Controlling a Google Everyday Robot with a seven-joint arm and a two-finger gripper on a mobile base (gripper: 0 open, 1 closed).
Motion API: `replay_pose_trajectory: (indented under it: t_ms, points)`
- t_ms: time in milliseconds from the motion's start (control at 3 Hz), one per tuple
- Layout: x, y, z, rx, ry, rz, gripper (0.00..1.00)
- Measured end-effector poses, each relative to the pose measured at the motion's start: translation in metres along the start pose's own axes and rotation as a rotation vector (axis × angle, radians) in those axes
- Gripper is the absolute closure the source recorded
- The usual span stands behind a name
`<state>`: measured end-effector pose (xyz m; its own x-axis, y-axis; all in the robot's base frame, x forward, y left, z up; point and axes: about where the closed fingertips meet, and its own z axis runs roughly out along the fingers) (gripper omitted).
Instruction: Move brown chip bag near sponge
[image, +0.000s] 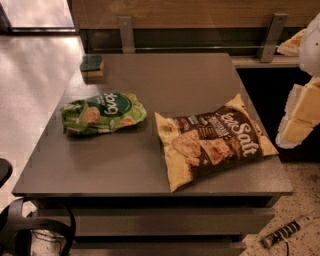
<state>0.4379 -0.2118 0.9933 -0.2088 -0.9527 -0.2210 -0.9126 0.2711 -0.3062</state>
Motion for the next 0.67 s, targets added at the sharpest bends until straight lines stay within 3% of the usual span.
replay_pose_trajectory:
  t_ms: [333, 667]
  points:
    - [0.000, 0.000, 0.000, 0.000, 0.000, 0.000, 0.00]
    - [-0.014, -0.002, 0.023, -0.029, -0.024, -0.042, 0.00]
